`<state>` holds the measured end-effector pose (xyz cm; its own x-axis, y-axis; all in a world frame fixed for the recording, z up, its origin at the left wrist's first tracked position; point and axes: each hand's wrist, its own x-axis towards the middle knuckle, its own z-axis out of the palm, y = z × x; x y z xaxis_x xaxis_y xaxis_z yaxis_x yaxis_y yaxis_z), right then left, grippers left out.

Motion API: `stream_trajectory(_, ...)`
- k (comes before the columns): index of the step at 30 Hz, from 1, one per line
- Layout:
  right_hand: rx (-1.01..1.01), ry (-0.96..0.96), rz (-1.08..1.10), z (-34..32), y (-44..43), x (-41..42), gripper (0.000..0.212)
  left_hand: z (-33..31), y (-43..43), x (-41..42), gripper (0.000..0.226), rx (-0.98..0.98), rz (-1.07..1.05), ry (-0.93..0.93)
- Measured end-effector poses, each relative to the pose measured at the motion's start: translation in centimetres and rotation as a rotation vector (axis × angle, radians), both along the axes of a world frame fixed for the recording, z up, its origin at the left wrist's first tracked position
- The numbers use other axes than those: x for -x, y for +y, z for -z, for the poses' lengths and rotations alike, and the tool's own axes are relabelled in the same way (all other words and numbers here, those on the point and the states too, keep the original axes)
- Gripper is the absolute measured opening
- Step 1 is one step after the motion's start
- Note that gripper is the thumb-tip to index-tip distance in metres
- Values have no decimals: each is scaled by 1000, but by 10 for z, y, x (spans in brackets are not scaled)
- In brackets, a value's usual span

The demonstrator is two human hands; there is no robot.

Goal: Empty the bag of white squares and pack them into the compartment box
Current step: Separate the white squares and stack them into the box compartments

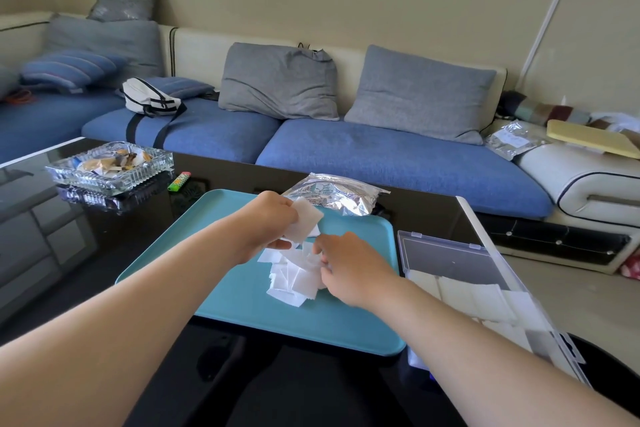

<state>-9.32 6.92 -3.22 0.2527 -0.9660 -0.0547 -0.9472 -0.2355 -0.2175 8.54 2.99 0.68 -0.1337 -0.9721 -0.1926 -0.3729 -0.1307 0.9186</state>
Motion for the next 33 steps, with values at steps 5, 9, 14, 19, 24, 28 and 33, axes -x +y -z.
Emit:
stream_trajectory(5,117,36,64,-10,3,-3,32,-2,1,-2,28,62,-51,-27)
stream_trajectory(9,255,75,144,-14,2,-2,19,-5,2,-3,28,77,-95,-47)
stream_trajectory(14,340,135,166,-13,-6,-13,44,-5,3,-4,29,95,-99,-82)
stream_trajectory(19,304,75,157,-12,-12,-30,41,-5,2,-3,30,123,-120,-101)
stream_trajectory(24,122,-94,185,-5,-16,-37,31,-4,-1,-8,29,131,-119,-135)
stream_trajectory(28,58,-194,242,6,-21,-40,39,-4,-4,-12,29,129,-115,-157)
stream_trajectory(33,59,-206,277,0,-22,-37,34,-1,-5,-16,29,127,-108,-176)
